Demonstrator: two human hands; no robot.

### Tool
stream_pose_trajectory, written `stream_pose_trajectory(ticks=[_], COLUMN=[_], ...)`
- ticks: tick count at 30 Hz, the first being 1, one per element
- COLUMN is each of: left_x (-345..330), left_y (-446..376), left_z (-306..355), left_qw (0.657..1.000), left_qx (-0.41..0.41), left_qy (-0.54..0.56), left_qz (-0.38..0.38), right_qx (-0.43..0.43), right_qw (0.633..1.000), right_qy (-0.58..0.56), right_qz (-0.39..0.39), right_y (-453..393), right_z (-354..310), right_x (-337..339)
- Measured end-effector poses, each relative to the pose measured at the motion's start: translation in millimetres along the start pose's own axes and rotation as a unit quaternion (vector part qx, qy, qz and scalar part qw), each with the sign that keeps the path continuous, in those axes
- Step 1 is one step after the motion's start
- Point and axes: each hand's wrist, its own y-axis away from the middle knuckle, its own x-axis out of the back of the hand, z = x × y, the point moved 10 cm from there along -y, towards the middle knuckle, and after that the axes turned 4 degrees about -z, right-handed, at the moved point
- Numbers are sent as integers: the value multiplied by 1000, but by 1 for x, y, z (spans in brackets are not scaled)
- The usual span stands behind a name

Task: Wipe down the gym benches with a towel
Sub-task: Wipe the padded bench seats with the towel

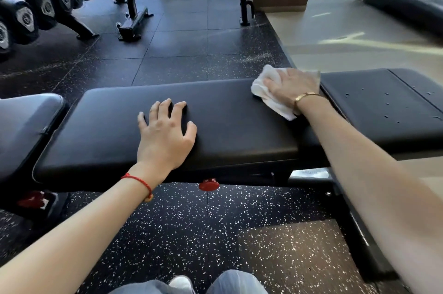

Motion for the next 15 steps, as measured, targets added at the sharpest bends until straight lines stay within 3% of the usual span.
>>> stream_pose_trajectory(ticks=[5, 10, 12, 15], left_x=[2, 4, 5, 5], left_y=[-1, 0, 0, 1], left_z=[-1, -4, -3, -3], left_qw=[1000, 1000, 999, 999], left_qx=[-1, -7, -6, -5], left_qy=[13, 28, 31, 34], left_qz=[4, 8, 10, 10], right_qx=[161, 258, 238, 141], right_qw=[986, 960, 966, 985], right_qy=[-31, -105, -98, -94], right_qz=[-33, -15, -15, -41], right_y=[21, 94, 100, 80], right_z=[-108, -92, -55, -1], right_x=[-11, -6, -5, -13])
